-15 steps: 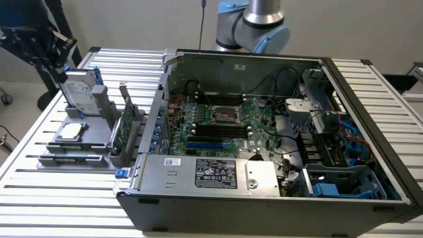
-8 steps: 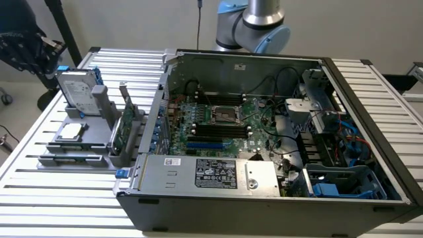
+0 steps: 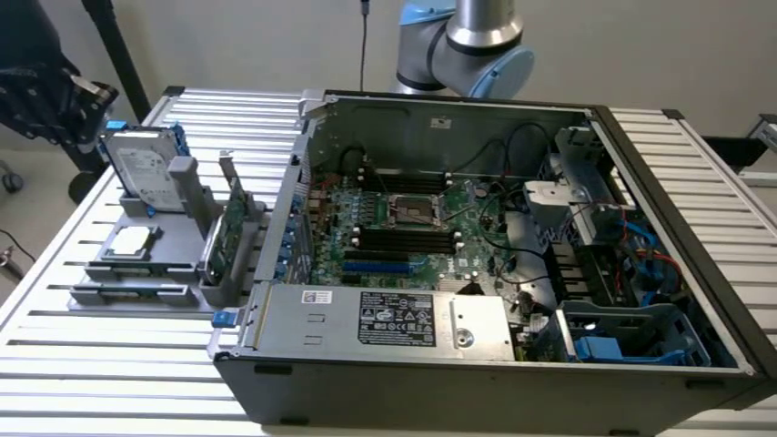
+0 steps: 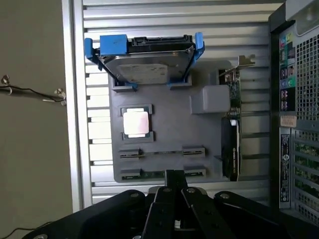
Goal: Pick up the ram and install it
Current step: 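Reach for the ram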
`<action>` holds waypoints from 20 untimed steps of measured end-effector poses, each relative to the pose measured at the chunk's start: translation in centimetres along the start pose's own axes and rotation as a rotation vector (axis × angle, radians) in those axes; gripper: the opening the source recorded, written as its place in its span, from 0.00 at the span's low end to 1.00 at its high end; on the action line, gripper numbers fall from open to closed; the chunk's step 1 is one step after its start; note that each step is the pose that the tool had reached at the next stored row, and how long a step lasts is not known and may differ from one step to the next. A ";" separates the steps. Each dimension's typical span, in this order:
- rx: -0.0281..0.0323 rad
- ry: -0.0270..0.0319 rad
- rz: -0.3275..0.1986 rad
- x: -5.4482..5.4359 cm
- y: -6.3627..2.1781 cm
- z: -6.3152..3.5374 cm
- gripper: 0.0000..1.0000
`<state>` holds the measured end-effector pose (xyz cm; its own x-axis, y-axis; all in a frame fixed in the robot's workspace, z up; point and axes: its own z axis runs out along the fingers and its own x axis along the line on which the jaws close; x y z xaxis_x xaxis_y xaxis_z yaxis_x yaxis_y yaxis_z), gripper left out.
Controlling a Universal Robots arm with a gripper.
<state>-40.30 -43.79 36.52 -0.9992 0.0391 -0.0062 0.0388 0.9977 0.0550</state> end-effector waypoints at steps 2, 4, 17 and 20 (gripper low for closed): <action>0.0021 0.0061 -0.021 0.0 -0.01 0.13 0.11; 0.0036 0.0112 -0.047 0.0 -0.02 0.28 0.11; 0.0061 0.0334 -0.169 -0.1 -0.47 1.59 0.11; 0.0061 0.0350 -0.174 -0.2 -1.04 1.89 0.11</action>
<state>-40.15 -44.72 34.58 -0.9905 -0.1362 0.0197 -0.1351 0.9896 0.0501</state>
